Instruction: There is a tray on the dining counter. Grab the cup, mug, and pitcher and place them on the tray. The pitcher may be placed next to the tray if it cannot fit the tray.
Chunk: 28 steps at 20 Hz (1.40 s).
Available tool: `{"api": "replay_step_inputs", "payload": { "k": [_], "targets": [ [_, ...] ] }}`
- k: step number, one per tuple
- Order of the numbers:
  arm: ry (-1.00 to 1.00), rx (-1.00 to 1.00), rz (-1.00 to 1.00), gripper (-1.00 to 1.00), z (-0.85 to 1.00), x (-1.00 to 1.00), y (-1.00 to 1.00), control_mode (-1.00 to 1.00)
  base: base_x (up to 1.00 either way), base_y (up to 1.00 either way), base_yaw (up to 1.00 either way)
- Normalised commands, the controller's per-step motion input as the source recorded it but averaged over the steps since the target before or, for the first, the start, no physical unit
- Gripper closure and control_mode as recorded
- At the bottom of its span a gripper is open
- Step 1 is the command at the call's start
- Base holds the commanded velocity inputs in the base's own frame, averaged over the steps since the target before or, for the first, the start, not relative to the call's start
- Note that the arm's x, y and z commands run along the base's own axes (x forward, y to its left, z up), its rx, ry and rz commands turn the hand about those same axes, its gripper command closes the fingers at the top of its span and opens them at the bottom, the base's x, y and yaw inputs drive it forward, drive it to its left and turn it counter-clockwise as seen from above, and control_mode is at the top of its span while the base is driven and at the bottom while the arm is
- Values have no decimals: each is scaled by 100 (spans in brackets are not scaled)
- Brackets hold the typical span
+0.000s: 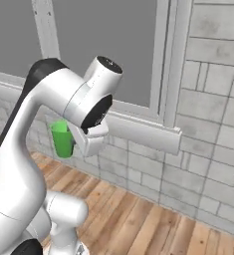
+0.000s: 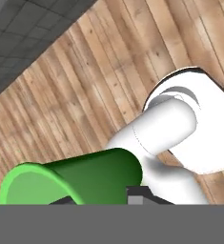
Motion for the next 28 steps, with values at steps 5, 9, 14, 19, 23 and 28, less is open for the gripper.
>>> {"api": "replay_step_inputs", "payload": {
  "k": [5,9,14,19,23,28],
  "targets": [
    [0,0,0,100,0,0,0,100,0,0,100],
    [0,0,0,100,0,0,0,100,0,0,100],
    [0,0,0,100,0,0,0,100,0,0,100],
    [0,0,0,100,0,0,0,100,5,0,100],
    [0,0,0,100,0,0,0,100,22,-2,100],
    [0,0,0,100,0,0,0,100,69,-8,98]
  ]
}}
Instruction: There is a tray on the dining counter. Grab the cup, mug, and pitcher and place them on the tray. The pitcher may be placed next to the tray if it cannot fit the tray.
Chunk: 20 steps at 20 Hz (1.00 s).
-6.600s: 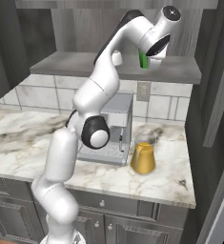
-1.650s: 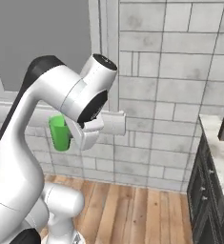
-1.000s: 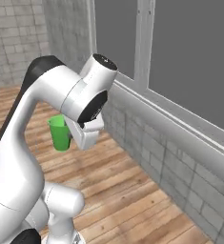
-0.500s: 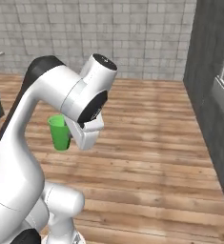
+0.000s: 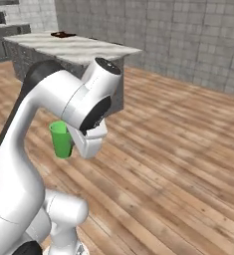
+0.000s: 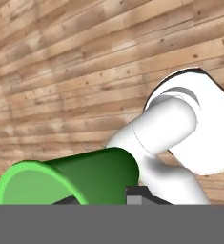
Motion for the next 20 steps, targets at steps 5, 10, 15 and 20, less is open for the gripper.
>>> {"api": "replay_step_inputs", "payload": {
  "k": [5,10,15,20],
  "targets": [
    [0,0,0,100,0,0,0,100,100,-31,49],
    [0,0,0,100,0,0,0,100,100,-52,21],
    [0,0,0,100,0,0,0,100,100,-71,16],
    [0,0,0,100,0,0,0,100,100,-91,12]
  ]
}}
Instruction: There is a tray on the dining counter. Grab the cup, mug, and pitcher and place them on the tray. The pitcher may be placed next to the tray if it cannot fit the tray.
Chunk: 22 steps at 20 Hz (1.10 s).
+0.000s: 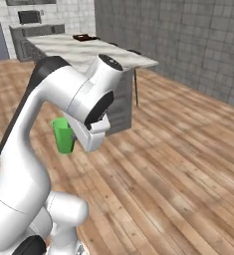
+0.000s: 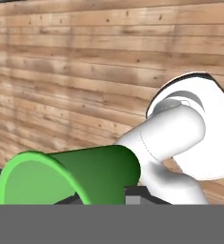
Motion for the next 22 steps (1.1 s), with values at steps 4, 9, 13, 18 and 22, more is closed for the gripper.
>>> {"api": "replay_step_inputs", "payload": {
  "k": [4,9,13,18,22],
  "targets": [
    [0,0,0,100,0,0,0,100,100,-99,5],
    [0,0,0,100,0,0,0,100,100,-100,5],
    [0,0,0,100,0,0,0,100,100,-100,7],
    [0,0,0,100,0,0,0,100,100,-87,11],
    [0,0,0,100,0,0,0,100,100,-59,14]
  ]
}}
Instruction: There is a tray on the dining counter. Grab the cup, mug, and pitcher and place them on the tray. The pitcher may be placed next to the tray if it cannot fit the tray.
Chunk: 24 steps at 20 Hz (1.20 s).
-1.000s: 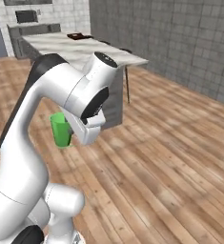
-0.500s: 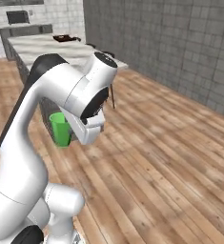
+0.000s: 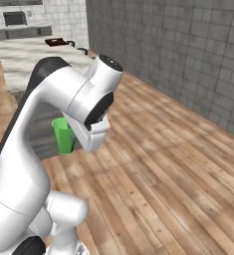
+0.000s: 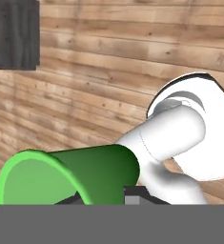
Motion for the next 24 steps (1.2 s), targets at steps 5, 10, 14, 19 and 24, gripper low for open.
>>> {"api": "replay_step_inputs", "payload": {
  "k": [5,10,14,19,24],
  "targets": [
    [0,0,0,100,0,0,0,100,100,-34,15],
    [0,0,0,100,0,0,0,100,100,-34,14],
    [0,0,0,100,0,0,0,100,100,-34,17],
    [0,0,0,100,0,0,0,100,100,-39,18],
    [0,0,0,100,0,0,0,100,100,-49,18]
  ]
}}
